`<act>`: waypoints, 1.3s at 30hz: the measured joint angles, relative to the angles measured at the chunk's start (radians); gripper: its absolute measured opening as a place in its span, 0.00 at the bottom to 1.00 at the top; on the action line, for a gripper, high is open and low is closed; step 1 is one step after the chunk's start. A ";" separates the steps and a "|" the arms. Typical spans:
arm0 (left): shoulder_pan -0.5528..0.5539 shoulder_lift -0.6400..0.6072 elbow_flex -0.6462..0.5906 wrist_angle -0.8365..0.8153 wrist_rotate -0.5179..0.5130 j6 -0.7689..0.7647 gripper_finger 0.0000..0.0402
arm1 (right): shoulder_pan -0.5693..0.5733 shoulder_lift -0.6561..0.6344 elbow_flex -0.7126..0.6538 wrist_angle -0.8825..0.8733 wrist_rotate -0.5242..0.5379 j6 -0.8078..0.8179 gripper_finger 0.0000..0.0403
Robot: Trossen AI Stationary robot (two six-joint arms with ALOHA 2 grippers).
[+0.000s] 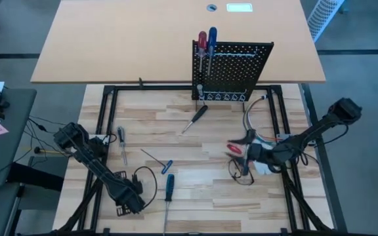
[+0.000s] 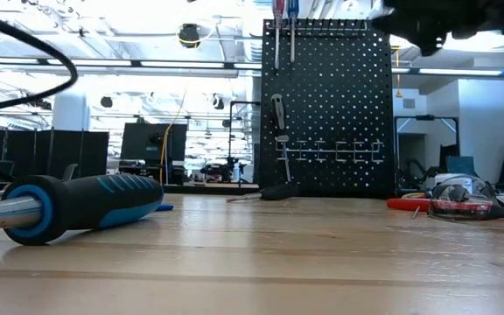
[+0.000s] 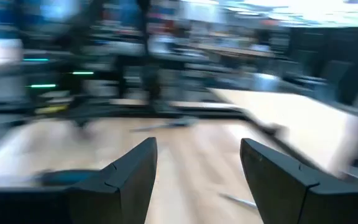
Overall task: Hang tools onto peg board
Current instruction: Hang the red screwdriver on the pegboard
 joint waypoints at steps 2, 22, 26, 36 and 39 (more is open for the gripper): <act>0.016 0.001 0.009 -0.016 0.000 0.033 0.20 | -0.029 0.012 0.000 0.000 -0.165 -0.001 0.59; 0.420 0.005 0.349 -0.251 -0.313 0.438 0.20 | -0.156 0.516 0.536 -0.508 -0.332 0.002 0.59; 0.465 0.005 0.349 -0.235 -0.315 0.461 0.20 | -0.194 0.580 0.651 -0.643 -0.331 -0.041 0.55; 0.497 0.005 0.349 -0.166 -0.331 0.502 0.20 | -0.262 0.764 0.856 -0.816 -0.317 -0.222 0.42; 0.497 0.005 0.349 -0.159 -0.330 0.505 0.20 | -0.270 0.806 0.889 -0.839 -0.302 -0.236 0.37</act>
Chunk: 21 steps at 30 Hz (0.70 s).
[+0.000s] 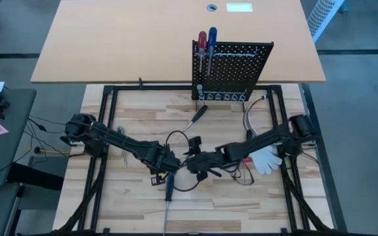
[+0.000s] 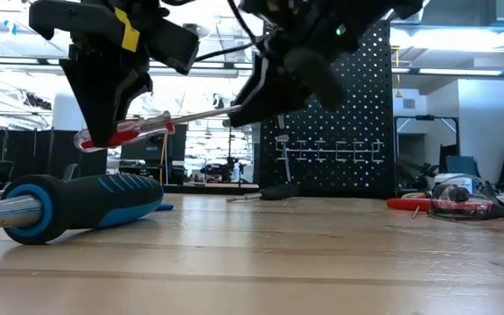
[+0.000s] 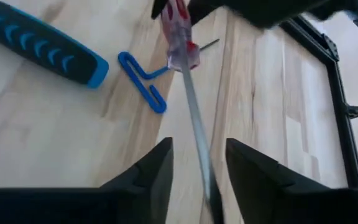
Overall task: Hang tools onto peg board
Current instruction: Hang the red screwdriver on the pegboard
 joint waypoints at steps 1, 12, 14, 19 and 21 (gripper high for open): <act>0.000 0.000 0.000 -0.001 0.000 0.000 0.20 | 0.000 0.011 0.006 -0.014 0.009 -0.001 0.34; 0.001 0.000 0.000 0.003 0.005 -0.001 0.20 | 0.002 0.027 0.014 -0.012 0.017 -0.032 0.15; 0.004 0.000 0.000 0.002 0.018 -0.004 0.20 | 0.002 0.027 0.014 -0.009 0.017 -0.029 0.15; 0.015 0.000 0.000 0.002 0.032 -0.009 0.20 | 0.004 0.027 0.014 -0.009 0.018 -0.029 0.18; 0.020 0.000 0.000 0.002 0.032 -0.008 0.20 | 0.008 0.027 0.014 -0.001 0.018 -0.037 0.22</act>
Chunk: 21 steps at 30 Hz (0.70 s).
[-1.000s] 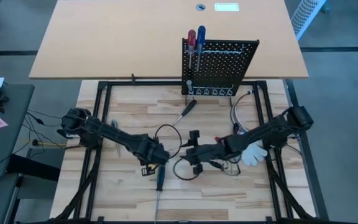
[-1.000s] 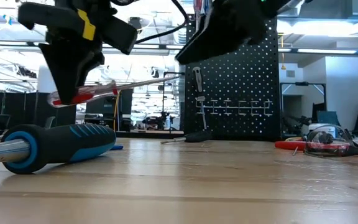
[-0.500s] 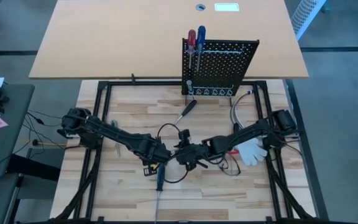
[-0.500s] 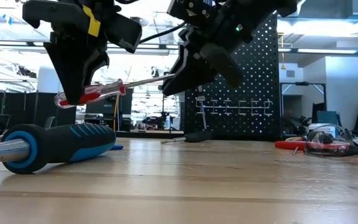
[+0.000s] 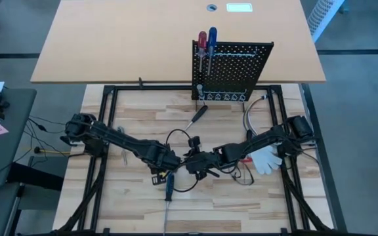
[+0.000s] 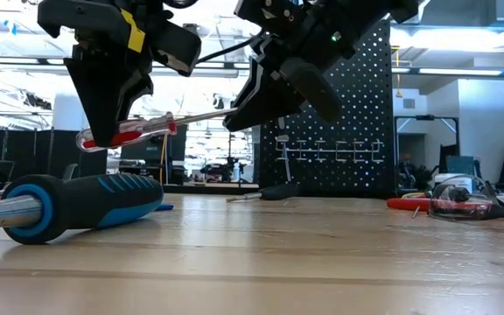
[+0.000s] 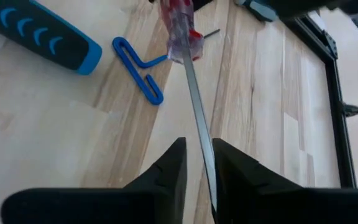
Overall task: Hang tools onto peg board
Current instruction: Hang the red screwdriver on the pegboard
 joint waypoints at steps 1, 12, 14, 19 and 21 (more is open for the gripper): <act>0.003 0.000 0.000 0.000 0.000 0.000 0.20 | 0.000 0.000 0.000 0.008 0.000 -0.006 0.23; 0.010 -0.002 0.001 -0.001 0.001 0.019 0.20 | 0.000 0.000 -0.001 0.002 -0.005 -0.020 0.04; 0.009 -0.002 0.001 0.003 -0.007 0.019 0.20 | 0.000 0.000 -0.001 0.002 -0.006 -0.004 0.03; 0.010 -0.002 0.001 0.013 -0.051 0.012 0.31 | -0.005 -0.001 -0.014 0.006 -0.007 0.092 0.03; 0.011 -0.002 0.001 0.010 -0.068 0.009 0.43 | -0.015 -0.001 -0.035 0.023 -0.006 0.150 0.03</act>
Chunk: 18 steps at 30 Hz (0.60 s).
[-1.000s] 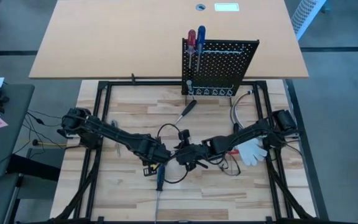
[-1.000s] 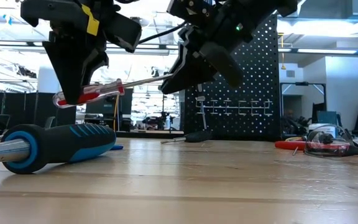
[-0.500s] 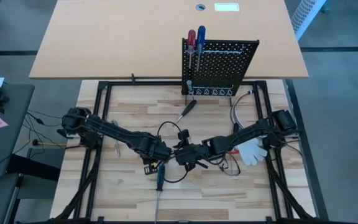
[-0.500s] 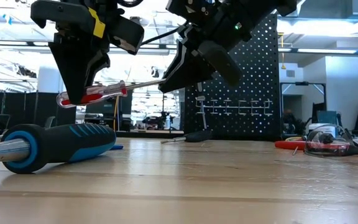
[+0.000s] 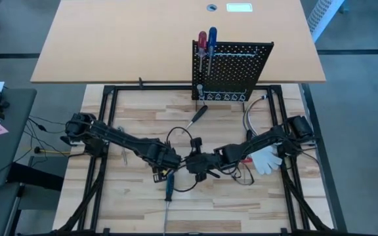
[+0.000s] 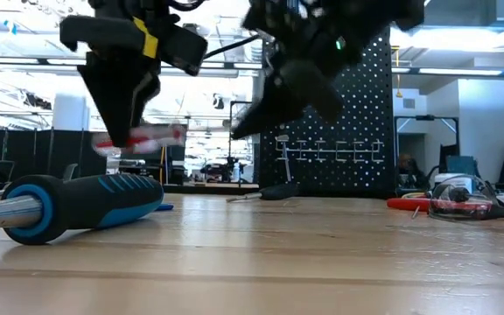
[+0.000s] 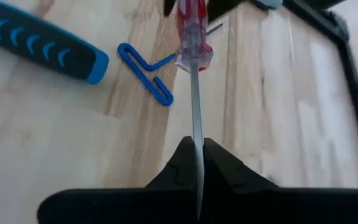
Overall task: Hang tools onto peg board
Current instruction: Hang the red screwdriver on the pegboard
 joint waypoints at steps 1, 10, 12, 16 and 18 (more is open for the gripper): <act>0.000 -0.002 0.001 -0.016 -0.013 -0.001 0.49 | -0.008 -0.002 -0.019 0.004 -0.001 0.027 0.02; -0.026 -0.174 -0.036 -0.147 -0.374 -0.076 0.70 | -0.057 -0.155 -0.371 0.299 0.016 0.243 0.02; -0.030 -0.255 -0.072 -0.084 -0.430 -0.080 0.70 | -0.064 -0.239 -0.453 0.405 0.067 0.251 0.02; -0.043 -0.407 -0.203 0.149 -0.566 -0.002 0.70 | -0.077 -0.420 -0.578 0.643 0.178 0.201 0.02; -0.044 -0.471 -0.291 0.310 -0.613 0.072 0.70 | -0.082 -0.494 -0.609 0.755 0.209 0.162 0.02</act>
